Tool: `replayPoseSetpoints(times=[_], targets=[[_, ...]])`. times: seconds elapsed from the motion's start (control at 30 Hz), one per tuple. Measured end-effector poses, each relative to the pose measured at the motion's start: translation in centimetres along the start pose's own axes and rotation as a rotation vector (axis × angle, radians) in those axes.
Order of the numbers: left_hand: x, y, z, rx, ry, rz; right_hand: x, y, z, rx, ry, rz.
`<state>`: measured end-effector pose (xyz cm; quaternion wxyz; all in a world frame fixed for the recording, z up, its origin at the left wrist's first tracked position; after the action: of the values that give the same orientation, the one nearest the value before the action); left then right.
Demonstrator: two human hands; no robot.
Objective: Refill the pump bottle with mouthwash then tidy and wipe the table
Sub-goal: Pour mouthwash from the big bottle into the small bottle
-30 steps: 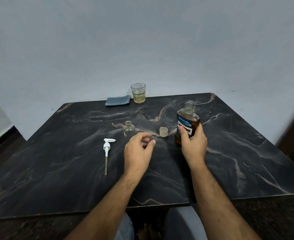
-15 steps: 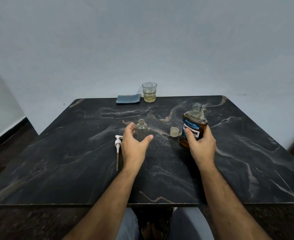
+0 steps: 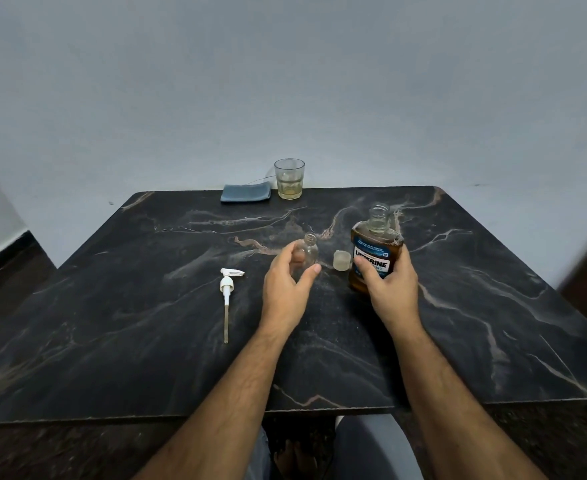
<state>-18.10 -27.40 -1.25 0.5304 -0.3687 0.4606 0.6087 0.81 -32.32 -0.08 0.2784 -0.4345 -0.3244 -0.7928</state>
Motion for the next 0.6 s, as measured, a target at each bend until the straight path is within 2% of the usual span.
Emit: replayPoseSetpoints(times=[0.27, 0.6], targets=[[0.6, 0.1, -0.4, -0.007, -0.016, -0.08, 0.8, 0.0, 0.0, 0.134, 0.053, 0.023], [0.8, 0.4, 0.0, 0.043, -0.023, -0.1, 3.7, 1.4, 0.4, 0.441, 0.039, -0.336]])
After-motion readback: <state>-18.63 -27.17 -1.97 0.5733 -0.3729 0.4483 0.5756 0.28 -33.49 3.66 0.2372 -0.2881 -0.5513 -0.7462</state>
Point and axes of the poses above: each hand's wrist, its own z-axis towards the middle knuckle, its own y-axis out of the back of the hand, x = y × z, the point moved 5 cm from there along z, towards the middle knuckle, and after that the axes turned 5 degrees about -z, right-handed, at the moved point
